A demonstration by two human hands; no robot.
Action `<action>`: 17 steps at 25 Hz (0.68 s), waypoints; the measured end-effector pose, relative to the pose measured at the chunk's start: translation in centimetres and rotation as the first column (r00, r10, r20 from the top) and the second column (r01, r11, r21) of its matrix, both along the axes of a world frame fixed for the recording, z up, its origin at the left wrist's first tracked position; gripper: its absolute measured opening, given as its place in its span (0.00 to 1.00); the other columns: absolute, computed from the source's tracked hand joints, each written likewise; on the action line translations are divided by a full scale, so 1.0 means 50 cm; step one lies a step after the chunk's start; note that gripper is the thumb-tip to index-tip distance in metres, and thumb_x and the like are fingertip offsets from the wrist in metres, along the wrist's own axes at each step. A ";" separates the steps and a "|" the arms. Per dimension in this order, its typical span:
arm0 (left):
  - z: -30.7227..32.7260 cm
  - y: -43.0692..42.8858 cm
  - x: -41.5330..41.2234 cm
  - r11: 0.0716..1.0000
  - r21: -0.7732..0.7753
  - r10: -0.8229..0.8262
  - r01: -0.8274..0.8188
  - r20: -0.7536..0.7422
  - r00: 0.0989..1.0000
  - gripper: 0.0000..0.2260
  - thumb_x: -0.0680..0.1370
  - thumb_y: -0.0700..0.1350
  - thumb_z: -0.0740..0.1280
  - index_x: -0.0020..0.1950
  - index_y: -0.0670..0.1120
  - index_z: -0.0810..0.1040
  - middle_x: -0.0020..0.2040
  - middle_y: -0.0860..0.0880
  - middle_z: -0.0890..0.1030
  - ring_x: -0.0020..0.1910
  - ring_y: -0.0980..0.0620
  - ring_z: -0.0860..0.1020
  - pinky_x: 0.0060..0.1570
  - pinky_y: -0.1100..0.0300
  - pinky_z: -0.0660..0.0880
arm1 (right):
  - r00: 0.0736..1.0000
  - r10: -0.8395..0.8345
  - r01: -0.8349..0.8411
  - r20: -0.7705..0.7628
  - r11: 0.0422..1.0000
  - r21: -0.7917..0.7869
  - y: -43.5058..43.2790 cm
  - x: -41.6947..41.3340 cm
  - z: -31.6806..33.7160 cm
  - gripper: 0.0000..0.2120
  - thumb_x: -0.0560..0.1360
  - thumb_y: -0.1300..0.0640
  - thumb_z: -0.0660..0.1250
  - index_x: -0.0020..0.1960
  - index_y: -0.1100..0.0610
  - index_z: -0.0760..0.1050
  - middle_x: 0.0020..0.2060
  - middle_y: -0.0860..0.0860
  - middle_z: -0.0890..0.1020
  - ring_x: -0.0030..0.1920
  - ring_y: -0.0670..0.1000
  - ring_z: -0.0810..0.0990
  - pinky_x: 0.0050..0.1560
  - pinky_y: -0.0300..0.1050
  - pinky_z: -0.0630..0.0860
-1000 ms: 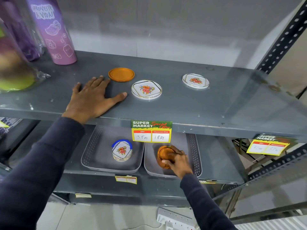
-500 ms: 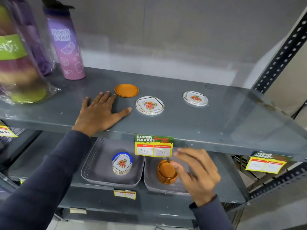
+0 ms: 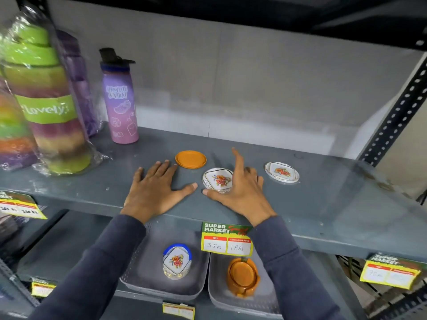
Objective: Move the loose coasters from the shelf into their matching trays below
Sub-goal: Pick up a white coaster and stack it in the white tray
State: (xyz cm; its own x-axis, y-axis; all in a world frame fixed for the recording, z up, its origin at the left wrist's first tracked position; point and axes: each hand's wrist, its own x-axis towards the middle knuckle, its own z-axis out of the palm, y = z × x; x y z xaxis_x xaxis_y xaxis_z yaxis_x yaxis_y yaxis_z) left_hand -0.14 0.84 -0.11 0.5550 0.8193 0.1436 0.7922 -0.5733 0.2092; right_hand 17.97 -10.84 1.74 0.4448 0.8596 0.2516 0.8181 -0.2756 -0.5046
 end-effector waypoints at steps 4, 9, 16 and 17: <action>-0.001 -0.002 0.001 1.000 -0.002 -0.006 0.006 0.013 1.000 0.44 0.70 0.77 0.45 0.80 0.53 0.55 0.82 0.54 0.53 0.80 0.54 0.49 0.77 0.45 0.44 | 0.997 0.033 -0.029 -0.076 0.998 0.054 0.010 0.013 -0.024 0.49 0.68 0.37 0.78 0.78 0.45 0.52 0.66 0.54 0.77 0.70 0.58 0.70 0.68 0.54 0.63; -0.001 -0.001 0.001 1.000 -0.015 0.001 0.000 0.032 0.999 0.45 0.70 0.78 0.45 0.80 0.53 0.54 0.82 0.54 0.52 0.80 0.54 0.48 0.77 0.45 0.43 | 0.992 0.075 -0.029 -0.106 0.926 0.375 -0.017 -0.012 0.015 0.50 0.61 0.43 0.85 0.72 0.44 0.57 0.63 0.47 0.77 0.66 0.53 0.73 0.70 0.58 0.71; 0.008 -0.014 0.000 1.000 -0.004 0.016 -0.016 0.040 0.999 0.51 0.63 0.81 0.41 0.80 0.54 0.55 0.81 0.54 0.55 0.80 0.54 0.50 0.77 0.45 0.44 | 0.968 0.113 -0.247 0.224 0.574 0.781 -0.129 -0.118 0.172 0.40 0.64 0.51 0.86 0.68 0.43 0.67 0.61 0.33 0.70 0.65 0.53 0.79 0.58 0.51 0.78; 0.011 -0.018 -0.001 1.000 -0.003 0.009 -0.009 0.010 1.000 0.53 0.61 0.81 0.39 0.80 0.55 0.56 0.81 0.54 0.56 0.80 0.54 0.50 0.77 0.45 0.45 | 0.958 0.180 -0.285 0.223 0.520 0.806 -0.138 -0.106 0.195 0.34 0.69 0.59 0.83 0.65 0.36 0.71 0.58 0.31 0.75 0.64 0.47 0.80 0.58 0.46 0.77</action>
State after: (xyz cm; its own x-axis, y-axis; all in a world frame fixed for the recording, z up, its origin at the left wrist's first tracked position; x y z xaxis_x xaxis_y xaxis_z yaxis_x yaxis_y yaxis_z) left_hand -0.17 -0.07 0.45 0.5464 0.8247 0.1462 0.7951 -0.5656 0.2189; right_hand 12.65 -17.73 11.49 0.1887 0.3164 0.9297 0.8477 0.4255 -0.3169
